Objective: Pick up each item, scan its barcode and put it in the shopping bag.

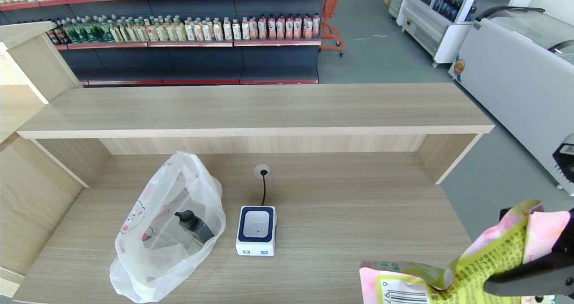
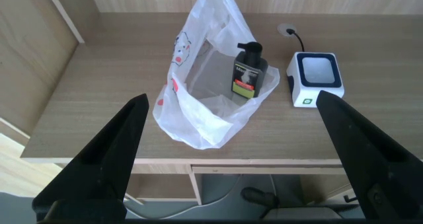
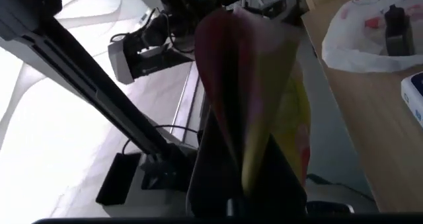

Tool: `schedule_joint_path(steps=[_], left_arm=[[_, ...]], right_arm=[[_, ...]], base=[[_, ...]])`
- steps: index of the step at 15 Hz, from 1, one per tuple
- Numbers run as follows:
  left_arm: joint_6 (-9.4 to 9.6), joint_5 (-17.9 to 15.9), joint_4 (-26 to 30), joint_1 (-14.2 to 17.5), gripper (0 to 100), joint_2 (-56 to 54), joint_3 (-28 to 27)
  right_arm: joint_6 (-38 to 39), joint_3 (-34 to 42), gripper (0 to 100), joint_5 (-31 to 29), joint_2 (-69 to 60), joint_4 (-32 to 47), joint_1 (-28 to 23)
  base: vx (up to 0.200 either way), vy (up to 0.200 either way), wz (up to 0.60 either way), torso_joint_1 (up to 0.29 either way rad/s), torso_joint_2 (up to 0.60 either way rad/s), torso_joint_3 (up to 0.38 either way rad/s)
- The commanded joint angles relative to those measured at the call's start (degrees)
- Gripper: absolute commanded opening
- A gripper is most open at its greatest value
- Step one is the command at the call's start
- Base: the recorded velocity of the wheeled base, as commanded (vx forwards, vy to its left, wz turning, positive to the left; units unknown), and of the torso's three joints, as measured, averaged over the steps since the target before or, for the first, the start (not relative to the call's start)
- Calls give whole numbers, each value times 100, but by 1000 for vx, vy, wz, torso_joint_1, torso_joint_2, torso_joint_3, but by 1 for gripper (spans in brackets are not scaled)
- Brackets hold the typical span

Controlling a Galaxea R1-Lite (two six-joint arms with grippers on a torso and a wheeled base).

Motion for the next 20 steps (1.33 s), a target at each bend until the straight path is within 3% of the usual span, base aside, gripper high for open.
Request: schedule_joint_path(steps=[1,20], left_arm=[[-2,1,-1,0,100,-2,1],[-2,1,-1,0,100,-2,1]], right_arm=[[-144,143,0,-5,12,206,-96],[-179,152,0,-58,-278,434,-104]], base=[[0,0,0,0,0,0],[0,0,0,0,0,0]])
